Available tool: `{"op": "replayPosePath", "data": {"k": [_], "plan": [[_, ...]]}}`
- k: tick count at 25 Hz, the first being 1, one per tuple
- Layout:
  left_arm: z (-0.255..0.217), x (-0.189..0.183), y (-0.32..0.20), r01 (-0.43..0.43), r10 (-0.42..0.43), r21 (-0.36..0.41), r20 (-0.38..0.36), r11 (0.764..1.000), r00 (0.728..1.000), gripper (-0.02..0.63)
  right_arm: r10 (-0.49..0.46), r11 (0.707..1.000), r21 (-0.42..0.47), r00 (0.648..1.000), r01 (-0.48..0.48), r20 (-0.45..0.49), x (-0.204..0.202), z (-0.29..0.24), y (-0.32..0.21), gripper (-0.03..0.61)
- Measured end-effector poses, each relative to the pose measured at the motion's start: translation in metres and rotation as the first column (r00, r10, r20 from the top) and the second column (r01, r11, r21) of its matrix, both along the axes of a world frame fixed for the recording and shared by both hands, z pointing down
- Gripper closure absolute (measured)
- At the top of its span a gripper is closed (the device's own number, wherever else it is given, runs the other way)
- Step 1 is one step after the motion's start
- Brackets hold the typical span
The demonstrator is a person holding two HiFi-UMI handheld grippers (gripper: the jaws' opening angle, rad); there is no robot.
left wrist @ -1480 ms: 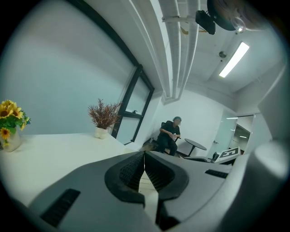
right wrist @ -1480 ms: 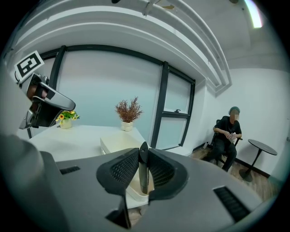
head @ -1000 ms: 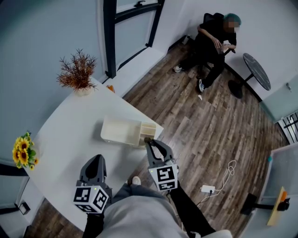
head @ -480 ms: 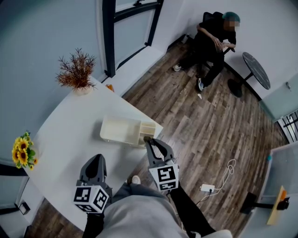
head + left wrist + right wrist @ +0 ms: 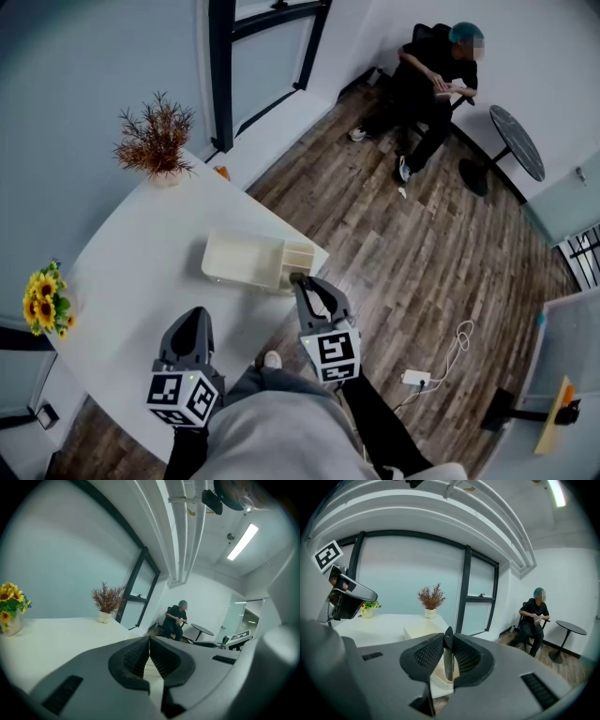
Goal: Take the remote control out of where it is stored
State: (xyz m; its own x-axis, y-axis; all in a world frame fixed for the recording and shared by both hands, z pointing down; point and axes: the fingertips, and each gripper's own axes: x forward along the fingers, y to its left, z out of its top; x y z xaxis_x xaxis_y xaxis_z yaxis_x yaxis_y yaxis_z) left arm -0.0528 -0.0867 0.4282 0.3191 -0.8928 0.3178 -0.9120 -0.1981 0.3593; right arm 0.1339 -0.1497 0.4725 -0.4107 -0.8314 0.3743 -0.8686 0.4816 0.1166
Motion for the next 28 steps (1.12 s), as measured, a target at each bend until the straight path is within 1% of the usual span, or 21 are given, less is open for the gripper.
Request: {"op": "replayPosePath", "data": {"k": [12,20,28], "plan": [[-0.001,0.002,0.0,-0.005,0.005,0.003,-0.006,1.0,1.0,0.604,0.01,1.0,0.003,1.0,-0.01,0.023,0.002,-0.009,0.001,0.51],[-0.002,0.005,0.001,-0.012,0.012,0.006,-0.007,1.0,1.0,0.604,0.008,1.0,0.019,1.0,-0.008,0.02,0.004,-0.01,0.001,0.509],[-0.003,0.005,0.002,-0.01,0.01,0.007,-0.007,1.0,1.0,0.604,0.005,1.0,0.015,1.0,-0.006,0.015,0.004,-0.013,0.003,0.509]]}}
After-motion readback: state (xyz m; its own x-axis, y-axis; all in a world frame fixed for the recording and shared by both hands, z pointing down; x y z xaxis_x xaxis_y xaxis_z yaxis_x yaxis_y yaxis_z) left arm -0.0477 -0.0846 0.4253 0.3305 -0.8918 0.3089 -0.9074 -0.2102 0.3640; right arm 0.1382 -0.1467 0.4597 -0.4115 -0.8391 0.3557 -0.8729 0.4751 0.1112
